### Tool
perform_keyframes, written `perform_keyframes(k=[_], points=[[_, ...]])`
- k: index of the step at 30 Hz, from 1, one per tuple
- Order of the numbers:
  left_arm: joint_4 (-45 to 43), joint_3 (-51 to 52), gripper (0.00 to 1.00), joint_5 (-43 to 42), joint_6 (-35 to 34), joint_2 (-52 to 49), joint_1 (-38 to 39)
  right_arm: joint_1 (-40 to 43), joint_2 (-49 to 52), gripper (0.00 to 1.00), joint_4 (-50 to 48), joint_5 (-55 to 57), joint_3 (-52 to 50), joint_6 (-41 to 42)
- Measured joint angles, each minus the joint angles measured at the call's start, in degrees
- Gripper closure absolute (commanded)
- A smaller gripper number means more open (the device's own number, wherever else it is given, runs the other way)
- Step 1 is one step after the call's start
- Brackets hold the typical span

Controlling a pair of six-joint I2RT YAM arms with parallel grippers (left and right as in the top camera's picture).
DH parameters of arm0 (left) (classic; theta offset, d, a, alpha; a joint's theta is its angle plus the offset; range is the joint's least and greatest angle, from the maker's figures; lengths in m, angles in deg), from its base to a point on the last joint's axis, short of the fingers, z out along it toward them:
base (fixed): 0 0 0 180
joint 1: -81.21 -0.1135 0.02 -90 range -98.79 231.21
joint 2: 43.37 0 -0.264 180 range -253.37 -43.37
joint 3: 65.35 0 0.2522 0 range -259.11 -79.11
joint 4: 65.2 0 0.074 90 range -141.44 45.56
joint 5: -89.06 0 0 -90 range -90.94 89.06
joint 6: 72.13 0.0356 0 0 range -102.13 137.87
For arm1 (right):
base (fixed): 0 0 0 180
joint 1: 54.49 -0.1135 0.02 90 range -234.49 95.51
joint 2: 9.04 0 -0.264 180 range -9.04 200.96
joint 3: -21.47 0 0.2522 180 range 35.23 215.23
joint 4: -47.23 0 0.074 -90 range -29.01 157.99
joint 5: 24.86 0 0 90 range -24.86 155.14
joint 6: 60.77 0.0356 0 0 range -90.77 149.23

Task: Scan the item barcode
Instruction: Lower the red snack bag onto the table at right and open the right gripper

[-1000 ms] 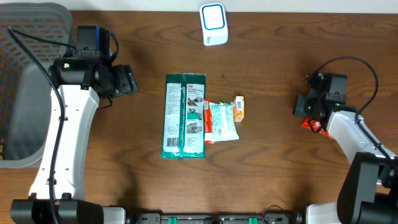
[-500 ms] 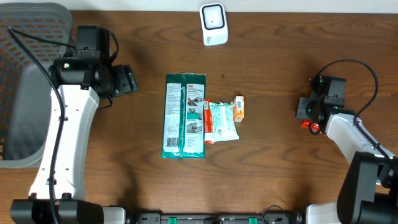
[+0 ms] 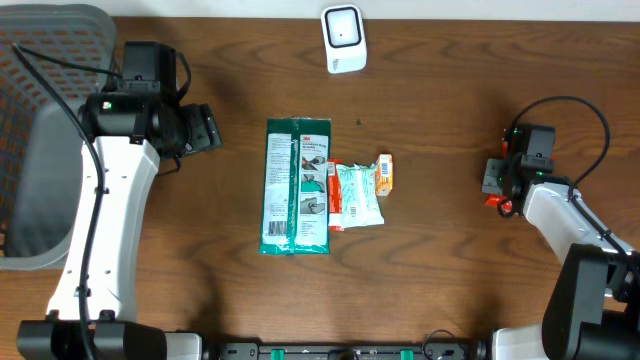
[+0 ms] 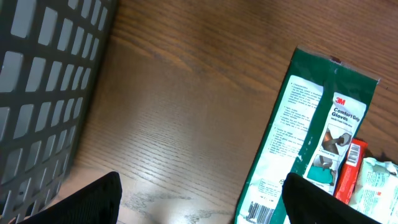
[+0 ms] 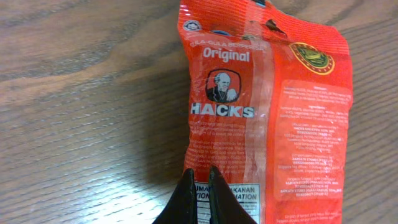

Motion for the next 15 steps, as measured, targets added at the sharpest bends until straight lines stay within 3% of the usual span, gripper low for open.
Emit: perform_keyframes(k=[5, 9, 15], points=[[0.0, 0.0, 0.17, 0.0, 0.0, 0.0, 0.0, 1.9, 0.0, 0.92, 0.0, -0.5, 0.0, 0.4], [0.0, 0.0, 0.17, 0.0, 0.0, 0.0, 0.0, 2.4, 0.0, 0.91, -1.4, -9.6, 0.0, 1.2], [0.0, 0.0, 0.17, 0.0, 0.0, 0.0, 0.0, 1.8, 0.0, 0.92, -1.6, -14.6, 0.0, 1.4]])
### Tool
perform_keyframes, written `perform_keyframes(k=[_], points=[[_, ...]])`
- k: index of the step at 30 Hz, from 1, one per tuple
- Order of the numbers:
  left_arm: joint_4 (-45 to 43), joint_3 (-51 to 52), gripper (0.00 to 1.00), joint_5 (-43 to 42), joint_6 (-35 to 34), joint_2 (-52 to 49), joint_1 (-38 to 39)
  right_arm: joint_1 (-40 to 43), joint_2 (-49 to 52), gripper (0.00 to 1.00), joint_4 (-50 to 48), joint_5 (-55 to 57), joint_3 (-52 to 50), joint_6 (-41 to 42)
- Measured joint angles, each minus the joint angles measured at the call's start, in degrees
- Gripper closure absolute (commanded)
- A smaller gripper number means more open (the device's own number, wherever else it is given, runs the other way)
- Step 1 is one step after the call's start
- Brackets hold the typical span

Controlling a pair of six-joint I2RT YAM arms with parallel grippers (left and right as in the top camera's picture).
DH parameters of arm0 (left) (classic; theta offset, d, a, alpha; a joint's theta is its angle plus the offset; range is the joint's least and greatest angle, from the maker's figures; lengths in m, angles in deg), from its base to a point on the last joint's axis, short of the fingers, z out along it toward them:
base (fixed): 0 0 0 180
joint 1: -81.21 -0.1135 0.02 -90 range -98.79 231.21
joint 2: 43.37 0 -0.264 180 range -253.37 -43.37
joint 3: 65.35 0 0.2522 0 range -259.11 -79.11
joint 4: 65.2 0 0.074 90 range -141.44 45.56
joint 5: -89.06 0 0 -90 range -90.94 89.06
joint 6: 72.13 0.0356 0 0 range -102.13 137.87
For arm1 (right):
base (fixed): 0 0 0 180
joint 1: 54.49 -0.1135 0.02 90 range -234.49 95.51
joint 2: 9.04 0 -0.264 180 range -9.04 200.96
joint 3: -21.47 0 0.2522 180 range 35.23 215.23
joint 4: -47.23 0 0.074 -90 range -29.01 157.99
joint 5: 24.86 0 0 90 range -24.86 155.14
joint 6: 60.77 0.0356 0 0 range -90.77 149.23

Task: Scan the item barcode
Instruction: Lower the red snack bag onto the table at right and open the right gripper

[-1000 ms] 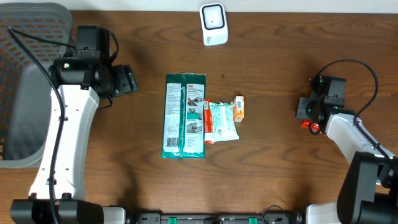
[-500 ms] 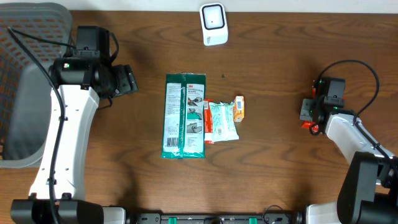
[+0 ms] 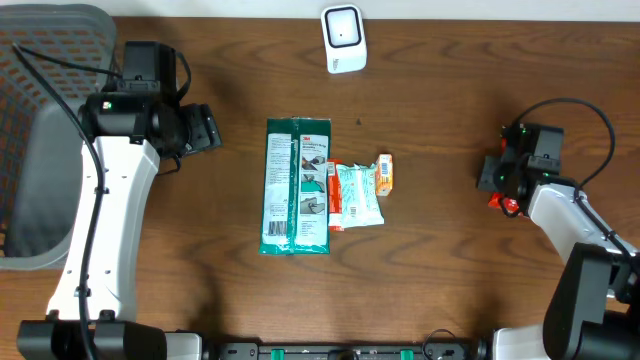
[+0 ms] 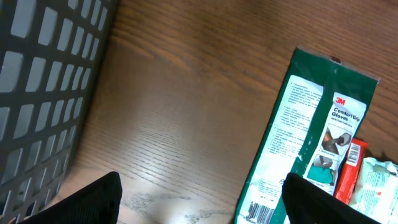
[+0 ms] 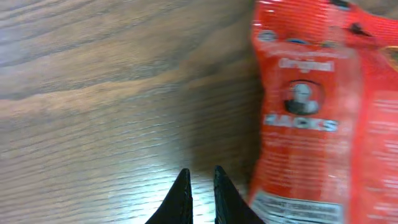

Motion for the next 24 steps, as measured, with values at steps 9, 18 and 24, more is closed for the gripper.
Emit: perform_keyframes(k=[9, 18, 24], points=[[0.0, 0.0, 0.17, 0.0, 0.0, 0.0, 0.0, -0.8, 0.0, 0.89, -4.9, -0.6, -2.4, 0.0], [0.0, 0.0, 0.17, 0.0, 0.0, 0.0, 0.0, -0.8, 0.0, 0.88, -8.3, 8.4, -6.1, 0.2], [0.0, 0.0, 0.17, 0.0, 0.0, 0.0, 0.0, -0.8, 0.0, 0.86, -8.2, 16.8, -6.1, 0.2]])
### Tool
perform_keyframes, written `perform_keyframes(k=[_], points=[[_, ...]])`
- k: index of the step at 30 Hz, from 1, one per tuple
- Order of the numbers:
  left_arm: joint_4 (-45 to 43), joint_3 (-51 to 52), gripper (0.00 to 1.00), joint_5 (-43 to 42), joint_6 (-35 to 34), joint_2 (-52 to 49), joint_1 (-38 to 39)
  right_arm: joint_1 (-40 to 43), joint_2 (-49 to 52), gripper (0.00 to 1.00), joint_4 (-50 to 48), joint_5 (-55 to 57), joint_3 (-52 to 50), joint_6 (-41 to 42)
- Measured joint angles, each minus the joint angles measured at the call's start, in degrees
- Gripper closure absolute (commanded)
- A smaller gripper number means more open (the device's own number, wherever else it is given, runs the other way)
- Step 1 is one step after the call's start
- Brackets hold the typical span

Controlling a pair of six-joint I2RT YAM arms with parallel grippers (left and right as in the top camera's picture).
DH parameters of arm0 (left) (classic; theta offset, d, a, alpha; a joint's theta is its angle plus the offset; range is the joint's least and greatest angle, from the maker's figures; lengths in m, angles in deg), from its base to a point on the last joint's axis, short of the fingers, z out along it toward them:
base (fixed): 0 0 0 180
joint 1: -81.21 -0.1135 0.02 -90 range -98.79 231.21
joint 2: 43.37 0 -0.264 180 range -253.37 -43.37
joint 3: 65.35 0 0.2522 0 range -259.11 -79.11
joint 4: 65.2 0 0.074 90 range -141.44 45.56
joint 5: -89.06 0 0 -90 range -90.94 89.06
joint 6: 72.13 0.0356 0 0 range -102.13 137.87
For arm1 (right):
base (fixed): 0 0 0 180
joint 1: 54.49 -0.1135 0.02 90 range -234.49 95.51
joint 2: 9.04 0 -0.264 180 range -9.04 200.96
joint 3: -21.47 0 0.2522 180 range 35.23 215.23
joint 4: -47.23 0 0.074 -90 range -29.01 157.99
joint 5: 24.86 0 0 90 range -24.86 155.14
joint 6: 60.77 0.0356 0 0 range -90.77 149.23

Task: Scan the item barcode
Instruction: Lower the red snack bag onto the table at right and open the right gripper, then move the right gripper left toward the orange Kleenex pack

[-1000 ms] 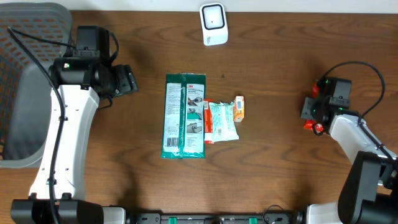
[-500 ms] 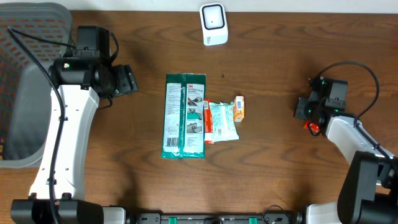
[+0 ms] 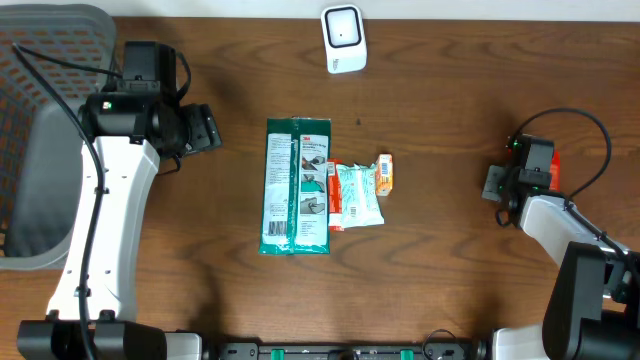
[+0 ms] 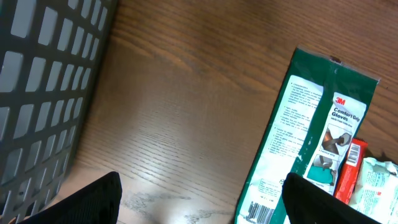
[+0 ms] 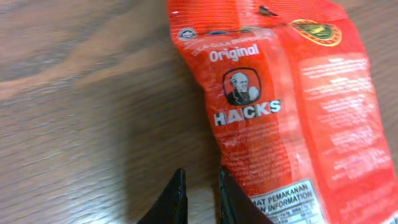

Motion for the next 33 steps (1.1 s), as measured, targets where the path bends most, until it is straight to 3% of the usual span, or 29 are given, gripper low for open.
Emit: perform_keyframes(k=[10, 15, 26, 33], points=[[0.0, 0.0, 0.17, 0.0, 0.0, 0.0, 0.0, 2.9, 0.0, 0.87, 0.7, 6.0, 0.0, 0.0], [0.0, 0.0, 0.17, 0.0, 0.0, 0.0, 0.0, 3.9, 0.0, 0.83, 0.7, 5.1, 0.0, 0.0], [0.0, 0.0, 0.17, 0.0, 0.0, 0.0, 0.0, 1.8, 0.0, 0.79, -2.1, -12.2, 0.0, 3.4], [0.0, 0.0, 0.17, 0.0, 0.0, 0.0, 0.0, -5.8, 0.0, 0.92, 1.0, -17.7, 0.6, 4.9]])
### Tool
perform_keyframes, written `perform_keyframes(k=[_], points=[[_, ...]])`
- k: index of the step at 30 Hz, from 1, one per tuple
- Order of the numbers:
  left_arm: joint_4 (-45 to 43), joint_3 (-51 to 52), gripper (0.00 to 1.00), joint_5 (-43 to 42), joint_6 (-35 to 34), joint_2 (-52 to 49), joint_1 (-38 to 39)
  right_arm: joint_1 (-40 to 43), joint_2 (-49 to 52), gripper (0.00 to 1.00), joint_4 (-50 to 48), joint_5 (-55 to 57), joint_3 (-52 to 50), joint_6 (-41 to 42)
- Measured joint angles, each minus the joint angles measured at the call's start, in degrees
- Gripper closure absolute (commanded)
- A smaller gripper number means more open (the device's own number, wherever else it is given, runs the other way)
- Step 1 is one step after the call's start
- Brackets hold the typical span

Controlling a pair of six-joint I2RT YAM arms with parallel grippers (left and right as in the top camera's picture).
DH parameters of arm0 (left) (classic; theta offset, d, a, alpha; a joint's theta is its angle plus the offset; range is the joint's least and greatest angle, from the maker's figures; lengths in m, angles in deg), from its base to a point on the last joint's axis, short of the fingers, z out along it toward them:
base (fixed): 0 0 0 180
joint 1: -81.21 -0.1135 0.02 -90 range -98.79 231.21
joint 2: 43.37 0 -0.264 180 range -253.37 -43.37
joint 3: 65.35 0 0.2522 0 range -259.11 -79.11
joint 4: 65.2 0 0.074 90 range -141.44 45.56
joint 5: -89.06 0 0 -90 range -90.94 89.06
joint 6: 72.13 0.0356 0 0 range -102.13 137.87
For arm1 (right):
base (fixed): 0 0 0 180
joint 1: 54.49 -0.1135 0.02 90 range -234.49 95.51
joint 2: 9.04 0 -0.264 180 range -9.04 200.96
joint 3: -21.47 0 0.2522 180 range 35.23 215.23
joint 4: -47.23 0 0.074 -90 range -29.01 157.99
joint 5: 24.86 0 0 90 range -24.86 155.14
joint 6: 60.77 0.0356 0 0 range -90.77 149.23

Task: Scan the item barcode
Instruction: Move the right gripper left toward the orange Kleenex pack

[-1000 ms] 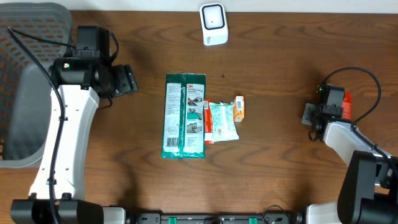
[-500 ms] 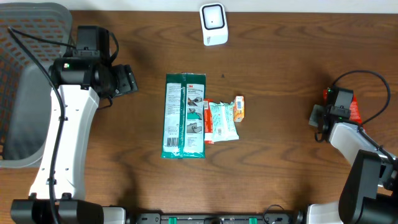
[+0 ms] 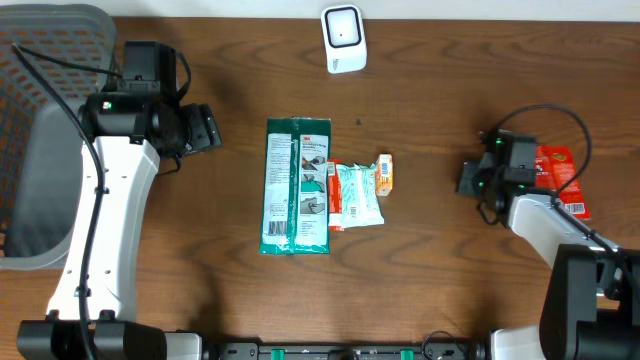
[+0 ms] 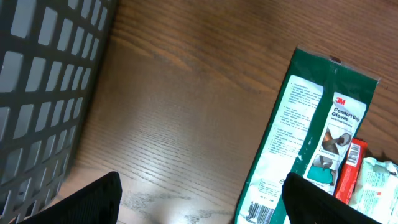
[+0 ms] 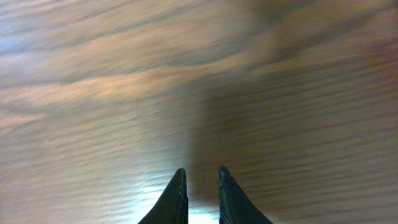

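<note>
A red Hacks candy packet lies flat on the table at the right. My right gripper points left, away from the packet, and its wrist is just left of it. In the right wrist view the gripper is open by a narrow gap, with only bare wood between the fingertips. The white scanner stands at the back middle. My left gripper hovers at the back left. It is wide open, with nothing between its fingers.
A green 3M glove pack lies mid-table, its barcode end showing in the left wrist view. Beside it lie a slim red item, a white-green packet and a small orange item. A grey basket stands at the far left.
My right gripper has moved left, off the red packet. The packet has left the right wrist view, which now shows bare wood. The left arm has not moved.
At first my right fingers were nearly together at the bottom edge of the red packet. Then they stood slightly apart beside it, then just below it again. Now the packet lies alone at the right and the gripper is farther left. The left arm stayed still throughout.
</note>
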Motion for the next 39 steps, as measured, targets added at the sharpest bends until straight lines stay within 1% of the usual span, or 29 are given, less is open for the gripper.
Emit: perform_keyframes(k=[1, 2, 3, 4, 5, 7, 8, 9, 11, 12, 13, 15, 16, 18, 19, 20, 21, 22, 23, 24, 25, 31, 32, 33, 34, 35, 36, 37, 39], points=[[0.0, 0.0, 0.17, 0.0, 0.0, 0.0, 0.0, -0.9, 0.0, 0.94, 2.9, -0.4, 0.9, 0.0], [0.0, 0.0, 0.17, 0.0, 0.0, 0.0, 0.0, -2.0, 0.0, 0.96, 8.1, -0.9, 3.1, 0.0], [0.0, 0.0, 0.17, 0.0, 0.0, 0.0, 0.0, -2.3, 0.0, 0.96, 9.7, -1.1, 4.1, 0.2], [0.0, 0.0, 0.17, 0.0, 0.0, 0.0, 0.0, -3.0, 0.0, 0.97, 13.7, -1.4, 6.3, 0.2], [0.0, 0.0, 0.17, 0.0, 0.0, 0.0, 0.0, -3.4, 0.0, 0.95, 18.1, -1.6, 8.6, 0.2], [0.0, 0.0, 0.17, 0.0, 0.0, 0.0, 0.0, -4.3, 0.0, 0.85, 27.4, -2.2, 15.2, 0.2], [0.0, 0.0, 0.17, 0.0, 0.0, 0.0, 0.0, -4.7, 0.0, 0.83, 34.9, -2.5, 20.4, 0.5], [0.1, 0.0, 0.17, 0.0, 0.0, 0.0, 0.0, -5.0, -0.1, 0.99, 38.7, -3.0, 24.7, 0.4], [0.0, 0.0, 0.17, 0.0, 0.0, 0.0, 0.0, -5.4, -0.1, 0.99, 43.6, -4.3, 29.9, 0.6], [0.0, 0.0, 0.17, 0.0, 0.0, 0.0, 0.0, -5.6, -0.1, 0.98, 44.6, -5.4, 31.7, 0.6], [0.0, 0.0, 0.17, 0.0, 0.0, 0.0, 0.0, -5.9, -0.1, 0.92, 44.9, -7.3, 33.9, 0.6], [0.0, 0.0, 0.17, 0.0, 0.0, 0.0, 0.0, -6.1, -0.1, 0.91, 45.0, -10.1, 35.2, 0.6], [0.0, 0.0, 0.17, 0.0, 0.0, 0.0, 0.0, -6.1, -0.1, 0.85, 45.3, -11.9, 35.2, 0.7], [0.0, 0.0, 0.17, 0.0, 0.0, 0.0, 0.0, -6.1, -0.1, 0.77, 45.5, -13.5, 35.2, 0.8], [0.0, 0.0, 0.17, 0.0, 0.0, 0.0, 0.0, -6.1, -0.1, 0.68, 45.5, -13.9, 35.2, 0.8], [0.0, 0.0, 0.17, 0.0, 0.0, 0.0, 0.0, -6.2, -0.1, 0.65, 45.5, -14.5, 35.2, 0.6], [0.0, 0.0, 0.17, 0.0, 0.0, 0.0, 0.0, -6.4, -0.1, 0.58, 45.6, -15.1, 35.2, 0.7], [0.0, 0.0, 0.17, 0.0, 0.0, 0.0, 0.0, -6.6, -0.1, 0.45, 45.7, -15.4, 35.2, 0.8], [0.0, 0.0, 0.17, 0.0, 0.0, 0.0, 0.0, -6.8, -0.1, 0.24, 46.0, -15.6, 35.2, 0.8], [0.0, 0.0, 0.17, 0.0, 0.0, 0.0, 0.0, -7.0, -0.1, 0.09, 46.6, -15.8, 35.2, 0.9], [0.0, 0.0, 0.17, 0.0, 0.0, 0.0, 0.0, -7.1, -0.1, 0.01, 46.9, -16.0, 35.2, 0.9], [0.0, 0.0, 0.17, 0.0, 0.0, 0.0, 0.0, -7.1, -0.1, 0.01, 47.1, -16.5, 35.2, 1.6], [0.0, 0.0, 0.17, 0.0, 0.0, 0.0, 0.0, -7.1, -0.1, 0.12, 47.5, -16.5, 35.2, 1.9], [0.0, 0.0, 0.17, 0.0, 0.0, 0.0, 0.0, -7.1, -0.1, 0.26, 47.8, -16.6, 35.2, 2.1], [0.0, 0.0, 0.17, 0.0, 0.0, 0.0, 0.0, -7.1, -0.1, 0.46, 48.2, -16.6, 35.2, 2.5], [0.0, 0.0, 0.17, 0.0, 0.0, 0.0, 0.0, -7.2, -0.1, 0.73, 48.4, -16.8, 35.2, 2.6], [0.0, 0.0, 0.17, 0.0, 0.0, 0.0, 0.0, -7.3, -0.1, 0.91, 48.4, -16.9, 35.2, 2.6], [0.0, 0.0, 0.17, 0.0, 0.0, 0.0, 0.0, -7.7, -0.1, 0.99, 48.1, -17.0, 35.2, 2.7], [0.0, 0.0, 0.17, 0.0, 0.0, 0.0, 0.0, -8.3, -0.1, 0.99, 47.7, -17.0, 35.2, 3.0]])
